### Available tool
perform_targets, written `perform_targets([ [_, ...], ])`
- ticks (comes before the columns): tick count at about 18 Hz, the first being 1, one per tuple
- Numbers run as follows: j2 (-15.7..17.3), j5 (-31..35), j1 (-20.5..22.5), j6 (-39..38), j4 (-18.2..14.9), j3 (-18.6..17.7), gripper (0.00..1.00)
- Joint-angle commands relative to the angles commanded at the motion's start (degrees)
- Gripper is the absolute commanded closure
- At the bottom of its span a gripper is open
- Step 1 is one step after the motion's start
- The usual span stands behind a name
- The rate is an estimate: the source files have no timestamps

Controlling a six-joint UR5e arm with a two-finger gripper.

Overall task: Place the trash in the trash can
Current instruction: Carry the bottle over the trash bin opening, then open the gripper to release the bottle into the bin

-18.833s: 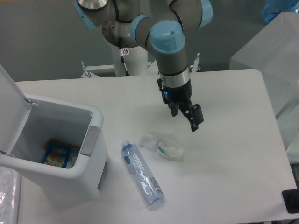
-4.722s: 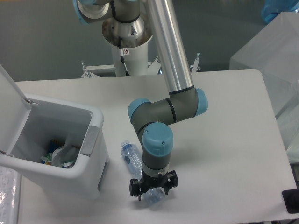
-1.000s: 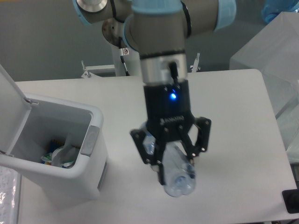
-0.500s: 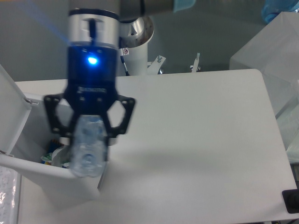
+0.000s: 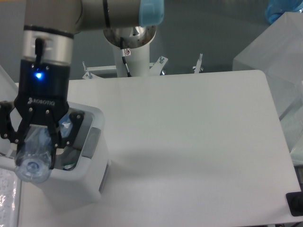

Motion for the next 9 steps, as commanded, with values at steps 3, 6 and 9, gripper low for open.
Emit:
perform_targets([
  [3,-0.2,0.0,-0.2,-0.1,0.0,-0.7,0.38],
  [6,0.0,0.1,-0.1,0.0,0.0,-0.9,0.28],
  [9,1.1,0.2,-0.1,0.2,0.0,-2.0,0.17],
])
